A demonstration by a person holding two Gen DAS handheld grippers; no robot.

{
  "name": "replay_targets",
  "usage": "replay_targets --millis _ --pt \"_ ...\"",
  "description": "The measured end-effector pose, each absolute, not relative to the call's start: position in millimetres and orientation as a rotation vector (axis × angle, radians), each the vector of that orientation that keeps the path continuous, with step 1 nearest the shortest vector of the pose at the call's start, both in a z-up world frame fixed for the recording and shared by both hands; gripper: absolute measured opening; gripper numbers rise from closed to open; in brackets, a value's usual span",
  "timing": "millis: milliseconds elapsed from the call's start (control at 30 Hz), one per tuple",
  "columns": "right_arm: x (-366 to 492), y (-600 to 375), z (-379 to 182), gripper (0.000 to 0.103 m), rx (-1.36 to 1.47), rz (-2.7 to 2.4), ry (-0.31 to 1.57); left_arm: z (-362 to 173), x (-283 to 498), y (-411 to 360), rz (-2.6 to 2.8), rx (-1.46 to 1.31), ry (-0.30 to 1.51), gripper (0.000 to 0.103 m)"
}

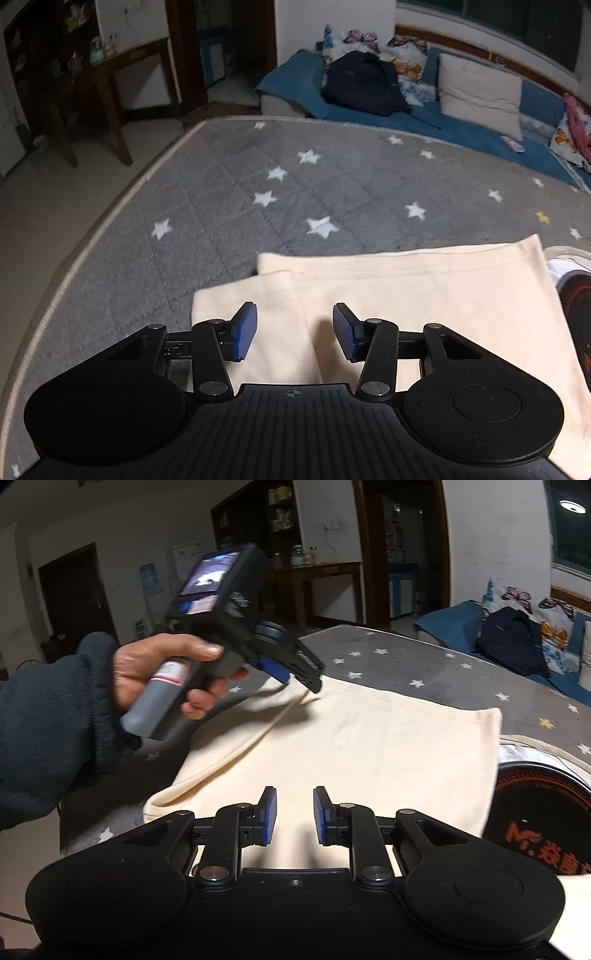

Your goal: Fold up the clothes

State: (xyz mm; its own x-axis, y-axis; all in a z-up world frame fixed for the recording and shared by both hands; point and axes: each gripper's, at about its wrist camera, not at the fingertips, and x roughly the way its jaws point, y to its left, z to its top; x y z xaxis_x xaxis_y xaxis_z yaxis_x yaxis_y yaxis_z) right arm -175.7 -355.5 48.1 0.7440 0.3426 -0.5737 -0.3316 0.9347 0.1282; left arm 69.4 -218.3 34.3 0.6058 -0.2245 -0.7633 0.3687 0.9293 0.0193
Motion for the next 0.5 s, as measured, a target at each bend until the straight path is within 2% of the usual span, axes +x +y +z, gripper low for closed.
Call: replay_targets --millis 267,500 --pt "-178.4 -336.7 50.9 0.023 -0.008 0.418 0.638 36.1 74.2 -203.2 -0.305 0.127 0.859 0.011" --pt "-184.6 -315.3 45.3 0.024 -0.034 0.463 0.641 54.9 59.3 -168.2 -0.295 0.026 0.798 0.005"
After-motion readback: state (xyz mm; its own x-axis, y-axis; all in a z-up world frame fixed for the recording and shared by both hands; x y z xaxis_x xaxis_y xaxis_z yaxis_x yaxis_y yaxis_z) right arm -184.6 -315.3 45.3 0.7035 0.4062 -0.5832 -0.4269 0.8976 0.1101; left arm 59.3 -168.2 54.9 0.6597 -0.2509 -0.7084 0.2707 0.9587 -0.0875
